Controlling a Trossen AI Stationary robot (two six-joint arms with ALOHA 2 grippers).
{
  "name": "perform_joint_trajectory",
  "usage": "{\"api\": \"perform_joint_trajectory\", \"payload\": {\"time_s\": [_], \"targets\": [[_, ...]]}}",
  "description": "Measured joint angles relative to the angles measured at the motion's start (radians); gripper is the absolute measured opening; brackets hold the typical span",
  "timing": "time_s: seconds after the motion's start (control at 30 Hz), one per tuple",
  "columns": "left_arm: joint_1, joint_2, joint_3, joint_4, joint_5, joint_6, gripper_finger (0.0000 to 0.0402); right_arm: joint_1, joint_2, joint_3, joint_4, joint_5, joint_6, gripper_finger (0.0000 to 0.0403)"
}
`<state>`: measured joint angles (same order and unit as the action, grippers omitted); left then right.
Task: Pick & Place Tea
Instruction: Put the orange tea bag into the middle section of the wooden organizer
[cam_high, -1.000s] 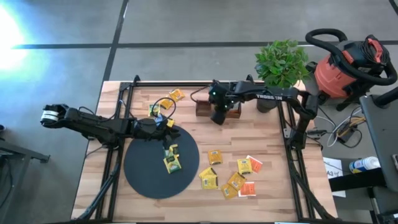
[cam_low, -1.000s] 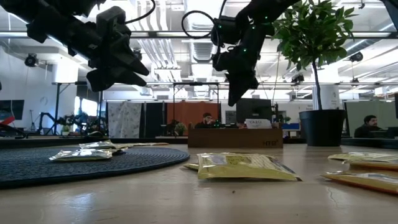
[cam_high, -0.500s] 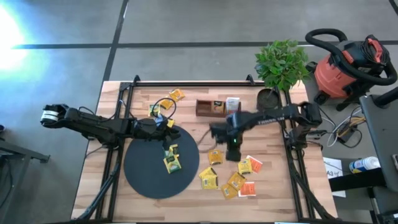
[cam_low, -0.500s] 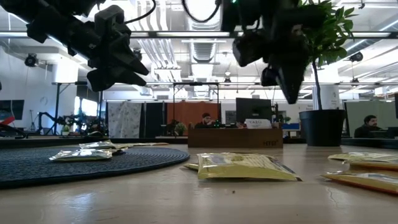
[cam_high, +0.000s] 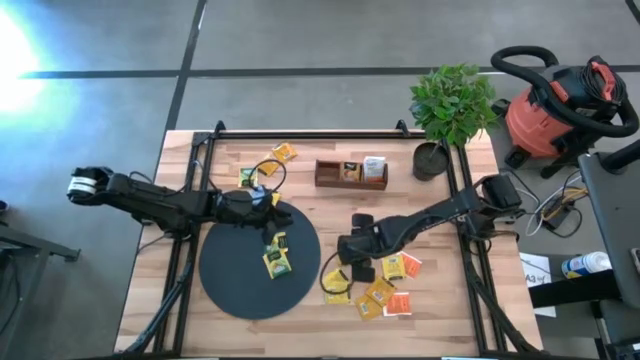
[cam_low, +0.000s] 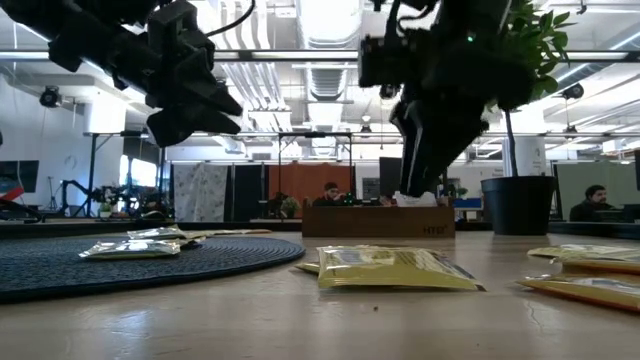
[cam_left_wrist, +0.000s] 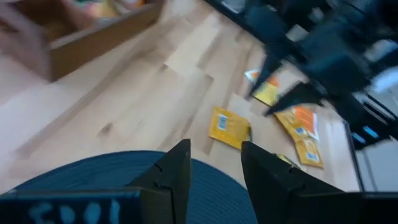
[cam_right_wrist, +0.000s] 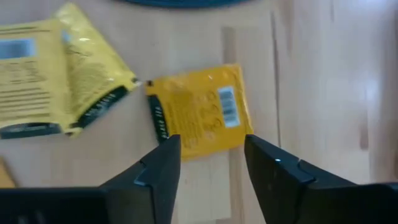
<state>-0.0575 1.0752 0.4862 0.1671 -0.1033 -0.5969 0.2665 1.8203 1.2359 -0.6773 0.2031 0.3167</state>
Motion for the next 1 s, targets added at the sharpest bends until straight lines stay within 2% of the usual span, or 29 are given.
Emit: {"api": "perform_joint_trajectory", "payload": {"time_s": [0.17, 0.33, 0.43, 0.57, 0.7, 1.0], "targets": [[-0.004, 0.17, 0.035, 0.112, 0.077, 0.087, 0.0135, -0.001, 0.0, -0.034, -0.004, -0.053, 0.224, 0.0181], [-0.004, 0.386, 0.177, 0.091, 0.089, 0.243, 0.0135, 0.003, -0.019, -0.094, 0.007, -0.08, 0.467, 0.0173], [-0.005, 0.489, 0.276, 0.055, 0.089, 0.322, 0.0134, 0.01, -0.066, -0.146, 0.023, -0.08, 0.555, 0.0169], [-0.016, 0.588, 0.381, -0.006, 0.095, 0.48, 0.0128, 0.029, -0.163, -0.235, 0.123, -0.076, 0.604, 0.0164], [-0.016, 0.675, 0.453, -0.022, 0.095, 0.581, 0.0124, 0.04, -0.221, -0.322, 0.32, -0.108, 0.634, 0.0164], [-0.016, 0.8, 0.526, -0.045, 0.164, 0.603, 0.0124, 0.045, -0.159, -0.414, 0.517, -0.095, 0.873, 0.0162]]}}
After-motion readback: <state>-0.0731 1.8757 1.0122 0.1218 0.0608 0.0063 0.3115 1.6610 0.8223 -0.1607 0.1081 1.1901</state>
